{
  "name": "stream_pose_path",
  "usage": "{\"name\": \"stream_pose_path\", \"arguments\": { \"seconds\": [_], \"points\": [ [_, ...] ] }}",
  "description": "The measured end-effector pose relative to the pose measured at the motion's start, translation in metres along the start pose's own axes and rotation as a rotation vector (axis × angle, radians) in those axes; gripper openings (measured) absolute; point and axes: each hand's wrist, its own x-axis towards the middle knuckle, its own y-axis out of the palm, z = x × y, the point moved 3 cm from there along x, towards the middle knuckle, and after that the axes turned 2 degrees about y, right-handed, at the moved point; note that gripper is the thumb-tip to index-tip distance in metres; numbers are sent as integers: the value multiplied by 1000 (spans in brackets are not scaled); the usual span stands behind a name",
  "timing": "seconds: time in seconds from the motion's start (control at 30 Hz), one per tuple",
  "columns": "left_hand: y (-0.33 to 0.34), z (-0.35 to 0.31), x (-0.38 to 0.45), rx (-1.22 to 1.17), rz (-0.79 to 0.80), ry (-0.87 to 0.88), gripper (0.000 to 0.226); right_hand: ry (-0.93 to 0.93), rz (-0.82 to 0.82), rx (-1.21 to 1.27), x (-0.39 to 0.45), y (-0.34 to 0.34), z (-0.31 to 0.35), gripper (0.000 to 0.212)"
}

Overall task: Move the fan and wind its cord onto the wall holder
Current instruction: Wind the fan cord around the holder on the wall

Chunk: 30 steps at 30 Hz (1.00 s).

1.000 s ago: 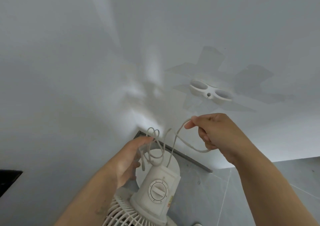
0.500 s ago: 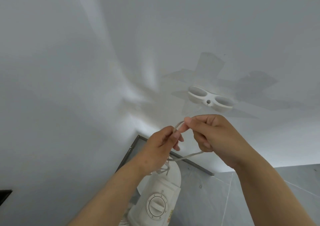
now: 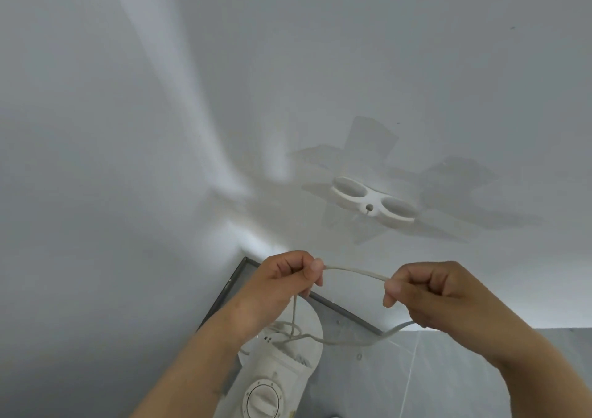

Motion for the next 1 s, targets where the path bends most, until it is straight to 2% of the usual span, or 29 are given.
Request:
{"name": "stream_pose_path", "arguments": {
  "seconds": [0.17, 0.3, 0.37, 0.5, 0.7, 0.77, 0.87, 1.0],
  "points": [
    [3, -13, 4, -9, -5, 50, 24, -146, -112, 72, 12, 5, 16, 32],
    [13, -31, 3, 189, -39, 218, 21, -231, -148, 75, 18, 14, 37, 28],
    [14, -36, 3, 210, -71, 266, 19, -252, -118, 93, 22, 18, 44, 28],
    [9, -40, -2, 100, -133, 282, 15, -232, 23, 237, 24, 25, 39, 27],
    [4, -37, -2, -44, -198, 258, 37, -193, 172, 455, 18, 34, 0, 31],
    [0, -35, 2, -86, -259, 235, 41, -176, 104, 465, 16, 38, -8, 31],
    [-2, -37, 6, -19, -320, 191, 43, -187, -151, 247, 13, 34, -1, 28],
    [-11, -46, 14, 106, -259, 199, 27, -251, -371, 12, 19, 20, 38, 30]
  ]
}}
